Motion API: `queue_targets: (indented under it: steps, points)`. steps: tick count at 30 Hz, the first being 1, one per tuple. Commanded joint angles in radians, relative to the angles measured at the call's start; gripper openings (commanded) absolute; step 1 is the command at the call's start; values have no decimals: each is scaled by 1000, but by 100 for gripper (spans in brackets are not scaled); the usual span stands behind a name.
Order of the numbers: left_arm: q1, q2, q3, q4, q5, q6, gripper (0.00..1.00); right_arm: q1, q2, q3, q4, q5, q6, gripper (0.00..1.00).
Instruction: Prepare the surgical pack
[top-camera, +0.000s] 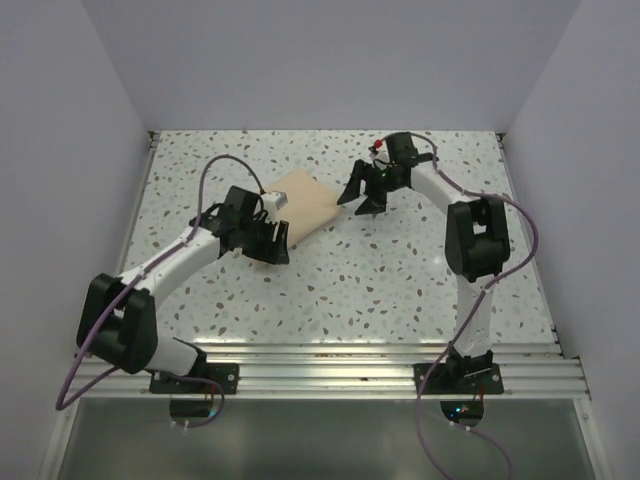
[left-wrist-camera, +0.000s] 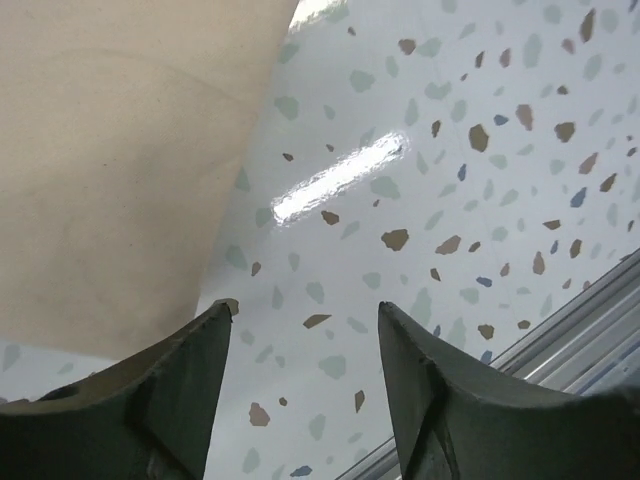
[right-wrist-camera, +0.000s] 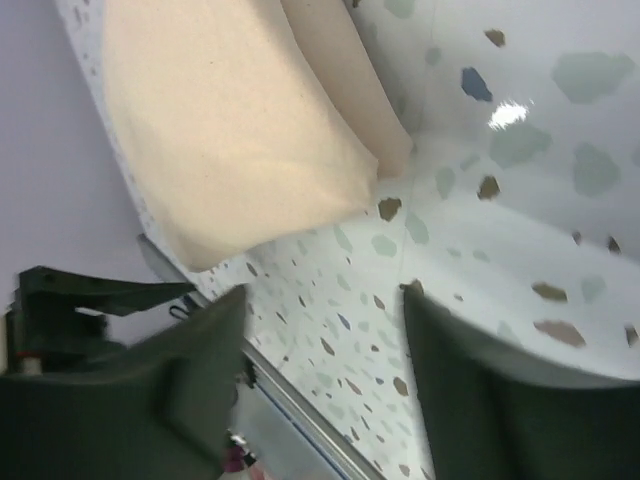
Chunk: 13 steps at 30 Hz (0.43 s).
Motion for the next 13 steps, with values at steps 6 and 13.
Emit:
queue_targets:
  steps: [6, 13]
  points:
    - [28, -171, -74, 111, 25, -85, 99, 16, -166, -93, -209, 167, -164, 99]
    - [67, -242, -189, 294, 161, -174, 100, 30, -391, -427, 152, 63, -67, 99]
